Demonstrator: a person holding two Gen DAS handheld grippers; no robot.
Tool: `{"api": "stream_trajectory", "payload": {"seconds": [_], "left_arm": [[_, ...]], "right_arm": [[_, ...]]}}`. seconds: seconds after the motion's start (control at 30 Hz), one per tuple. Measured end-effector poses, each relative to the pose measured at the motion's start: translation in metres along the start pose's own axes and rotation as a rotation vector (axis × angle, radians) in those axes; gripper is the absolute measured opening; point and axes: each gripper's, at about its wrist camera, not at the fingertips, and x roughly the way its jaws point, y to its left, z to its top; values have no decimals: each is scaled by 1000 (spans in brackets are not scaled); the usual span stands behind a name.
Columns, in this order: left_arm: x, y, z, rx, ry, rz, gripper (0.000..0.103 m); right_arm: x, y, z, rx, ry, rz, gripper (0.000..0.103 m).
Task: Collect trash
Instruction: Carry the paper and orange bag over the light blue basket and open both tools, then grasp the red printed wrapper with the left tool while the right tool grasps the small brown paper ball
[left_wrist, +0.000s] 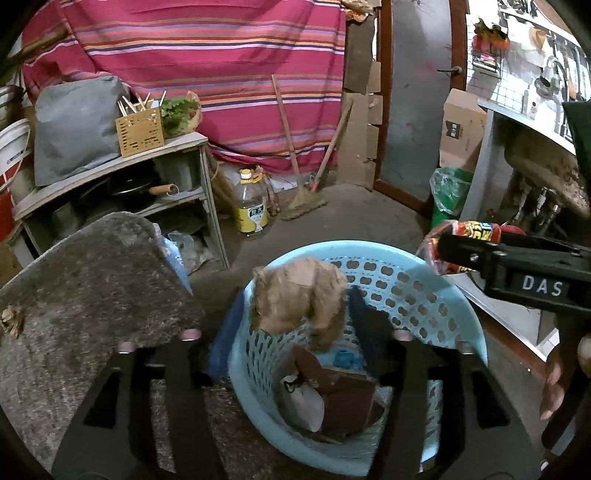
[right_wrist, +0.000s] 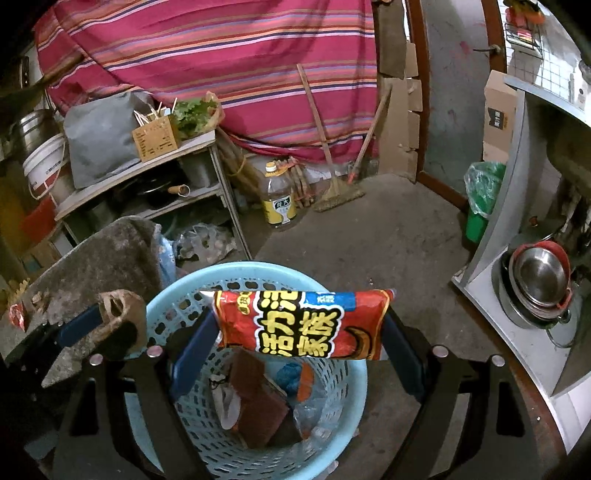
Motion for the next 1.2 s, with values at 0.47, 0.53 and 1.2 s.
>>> {"api": "stream_trajectory", "payload": {"seconds": [0.47,0.53,1.2], "left_arm": [[-72,105,-20,-70,-65,256,97],[-85,129,-28,-82,-60,296,97],[-149,368,-94,-357,10,596,97]], "right_arm": [[26,43,-8,-58,61,3,92],[28,52,-10,-68,63,-14,98],[32,202,-20,-158,32,69,98]]}}
